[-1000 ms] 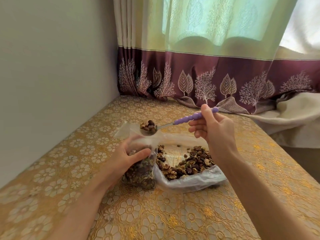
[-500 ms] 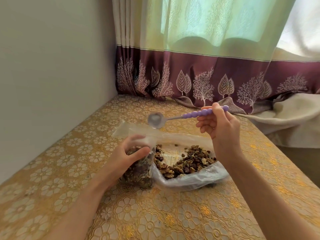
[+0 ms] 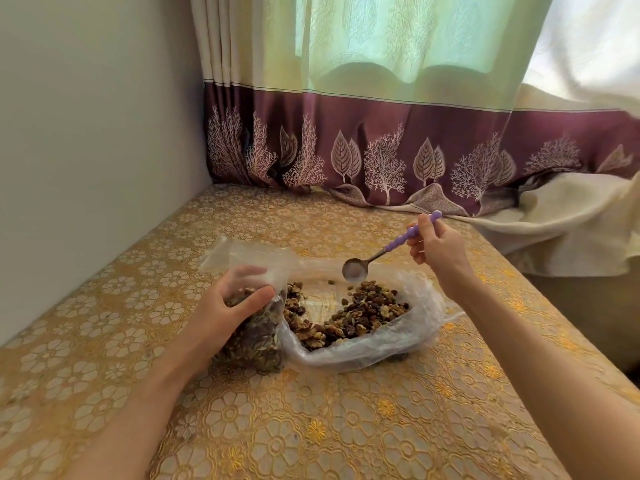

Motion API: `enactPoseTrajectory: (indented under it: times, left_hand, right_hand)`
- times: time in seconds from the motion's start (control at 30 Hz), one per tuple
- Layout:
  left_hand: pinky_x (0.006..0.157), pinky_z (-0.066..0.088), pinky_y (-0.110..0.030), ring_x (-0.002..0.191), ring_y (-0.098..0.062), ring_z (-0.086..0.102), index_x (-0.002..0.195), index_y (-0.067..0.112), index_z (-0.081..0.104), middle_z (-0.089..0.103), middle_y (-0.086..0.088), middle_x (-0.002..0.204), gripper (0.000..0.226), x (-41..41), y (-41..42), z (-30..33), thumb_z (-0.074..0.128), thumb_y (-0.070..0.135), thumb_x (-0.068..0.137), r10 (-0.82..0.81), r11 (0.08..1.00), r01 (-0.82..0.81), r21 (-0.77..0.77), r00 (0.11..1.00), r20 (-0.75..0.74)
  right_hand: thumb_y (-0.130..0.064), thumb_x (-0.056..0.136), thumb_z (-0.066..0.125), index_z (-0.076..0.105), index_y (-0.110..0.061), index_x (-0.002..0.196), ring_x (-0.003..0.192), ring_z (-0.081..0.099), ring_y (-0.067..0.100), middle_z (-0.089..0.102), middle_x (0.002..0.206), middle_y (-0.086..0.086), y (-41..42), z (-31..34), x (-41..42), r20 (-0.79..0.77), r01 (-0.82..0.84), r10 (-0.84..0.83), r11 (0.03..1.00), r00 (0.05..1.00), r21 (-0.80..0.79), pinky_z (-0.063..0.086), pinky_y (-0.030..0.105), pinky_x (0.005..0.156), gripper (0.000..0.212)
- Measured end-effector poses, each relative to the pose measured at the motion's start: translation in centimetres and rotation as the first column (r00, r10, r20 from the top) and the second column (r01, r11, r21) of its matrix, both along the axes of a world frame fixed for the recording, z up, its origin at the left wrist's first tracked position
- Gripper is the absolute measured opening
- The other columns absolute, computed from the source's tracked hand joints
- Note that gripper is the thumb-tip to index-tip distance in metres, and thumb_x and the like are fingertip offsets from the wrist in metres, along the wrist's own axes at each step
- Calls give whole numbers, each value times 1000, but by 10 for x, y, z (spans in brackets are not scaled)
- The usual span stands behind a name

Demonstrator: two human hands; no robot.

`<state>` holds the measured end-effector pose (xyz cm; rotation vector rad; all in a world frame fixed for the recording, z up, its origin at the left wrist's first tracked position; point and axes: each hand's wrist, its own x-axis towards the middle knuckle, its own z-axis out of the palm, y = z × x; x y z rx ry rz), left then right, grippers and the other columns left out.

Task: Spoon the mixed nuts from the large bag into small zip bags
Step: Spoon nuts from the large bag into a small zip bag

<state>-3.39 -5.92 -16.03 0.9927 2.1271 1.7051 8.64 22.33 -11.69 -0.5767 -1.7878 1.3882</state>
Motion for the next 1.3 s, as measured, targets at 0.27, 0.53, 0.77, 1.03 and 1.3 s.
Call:
enactPoseTrajectory:
  times: [0.27, 0.53, 0.77, 1.03, 1.3]
  left_hand:
    - [97, 44, -44, 98, -2, 59, 110, 40, 58, 66, 27, 97, 45, 1, 1, 0, 65, 56, 68, 8, 1000, -8, 6, 1000, 18]
    - [84, 49, -34, 100, -9, 60, 108, 43, 58, 66, 26, 97, 85, 4, 1, 1, 62, 86, 35, -3, 999, 2, 33, 999, 44]
    - [88, 49, -38, 101, -11, 61, 104, 46, 59, 67, 23, 100, 78, 2, 1, 0, 64, 85, 37, -7, 999, 5, 41, 999, 53]
    - [80, 48, -28, 99, -7, 61, 107, 42, 59, 68, 20, 99, 66, 1, 2, -1, 66, 69, 47, -5, 999, 4, 44, 999, 36]
    - [85, 48, -30, 103, -7, 57, 96, 53, 61, 62, 15, 114, 53, 0, 2, -1, 67, 75, 48, 2, 1000, -2, 16, 1000, 14]
  right_hand:
    - [-27, 103, 36, 54, -9, 76, 53, 40, 11, 55, 71, 9, 12, 4, -2, 185, -114, 125, 991, 975, -68, 31, 21, 47, 38]
    - [-29, 102, 40, 57, -8, 72, 53, 44, 11, 58, 70, 9, 14, 7, -3, 315, -137, 173, 982, 933, -134, 34, 21, 50, 40]
    - [-26, 99, 48, 59, -4, 70, 43, 46, 9, 60, 66, 11, 16, 2, -3, 319, -25, 72, 989, 945, -149, 36, 14, 34, 39]
    - [-25, 100, 45, 55, -2, 73, 36, 42, 5, 56, 53, 6, 22, 1, -4, 198, -6, 88, 924, 976, -384, 28, 13, 30, 37]
    - [-24, 98, 49, 55, -4, 67, 35, 42, 4, 56, 48, 3, -1, 36, -22, 17, -61, 75, 910, 997, -410, 29, 14, 29, 37]
